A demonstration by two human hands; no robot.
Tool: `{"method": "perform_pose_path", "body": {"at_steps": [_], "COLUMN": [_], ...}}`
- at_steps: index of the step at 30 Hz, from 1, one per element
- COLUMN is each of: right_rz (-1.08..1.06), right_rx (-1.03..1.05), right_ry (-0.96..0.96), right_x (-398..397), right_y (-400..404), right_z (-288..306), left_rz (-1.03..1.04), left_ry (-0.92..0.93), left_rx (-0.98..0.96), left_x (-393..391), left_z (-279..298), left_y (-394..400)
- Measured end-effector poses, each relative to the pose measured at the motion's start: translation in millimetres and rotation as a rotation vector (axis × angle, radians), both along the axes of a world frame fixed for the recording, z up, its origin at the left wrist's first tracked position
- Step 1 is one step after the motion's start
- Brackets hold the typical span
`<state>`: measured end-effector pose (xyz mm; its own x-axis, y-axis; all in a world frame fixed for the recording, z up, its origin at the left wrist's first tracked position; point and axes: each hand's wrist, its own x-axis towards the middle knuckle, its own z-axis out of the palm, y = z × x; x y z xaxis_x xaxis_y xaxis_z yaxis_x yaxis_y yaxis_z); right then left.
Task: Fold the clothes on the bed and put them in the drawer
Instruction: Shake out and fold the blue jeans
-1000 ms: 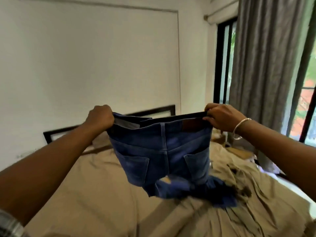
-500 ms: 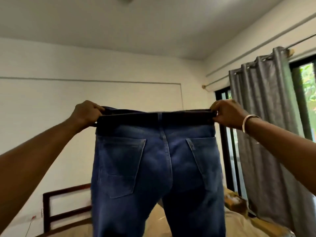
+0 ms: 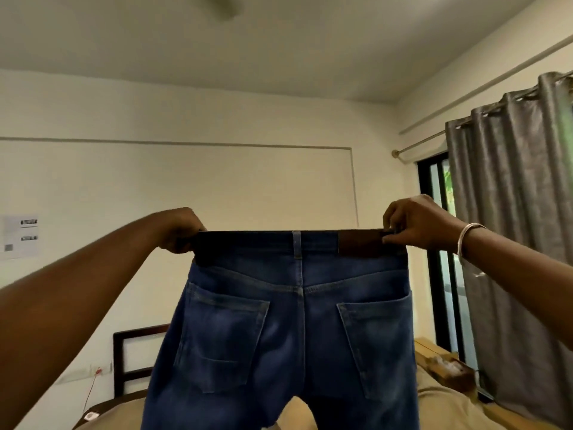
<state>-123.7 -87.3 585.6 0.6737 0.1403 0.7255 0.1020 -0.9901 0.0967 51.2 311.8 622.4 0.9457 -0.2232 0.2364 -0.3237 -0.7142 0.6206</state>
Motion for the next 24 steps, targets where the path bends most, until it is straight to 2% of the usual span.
{"method": "perform_pose_path", "body": {"at_steps": [3, 5, 9, 12, 15, 19, 22, 24], "right_rz": [-0.07, -0.125, -0.059, -0.09, -0.067, -0.045, -0.113, -0.152], "right_rx": [-0.198, -0.263, -0.19, -0.176, -0.138, -0.12, -0.089, -0.056], "right_ry": [0.154, 0.248, 0.338, 0.374, 0.406, 0.421, 0.41, 0.375], "right_x": [5, 6, 4, 1, 0, 2, 5, 7], "right_y": [9, 14, 18, 21, 28, 31, 35, 37], "right_z": [-15, -25, -40, -50, -61, -67, -69, -69], "left_rz": [-0.004, 0.031, 0.046, 0.004, -0.009, 0.103, 0.169, 0.174], "left_ry": [0.218, 0.228, 0.114, 0.089, 0.066, -0.004, -0.174, -0.207], "left_rx": [-0.016, -0.027, -0.132, -0.161, -0.162, -0.14, -0.089, -0.075], "left_x": [-1, 1, 10, 7, 4, 20, 29, 35], "left_z": [0, -4, -17, -23, -30, -38, -40, -42], "left_y": [-1, -5, -15, -19, -27, -37, -40, -39]}}
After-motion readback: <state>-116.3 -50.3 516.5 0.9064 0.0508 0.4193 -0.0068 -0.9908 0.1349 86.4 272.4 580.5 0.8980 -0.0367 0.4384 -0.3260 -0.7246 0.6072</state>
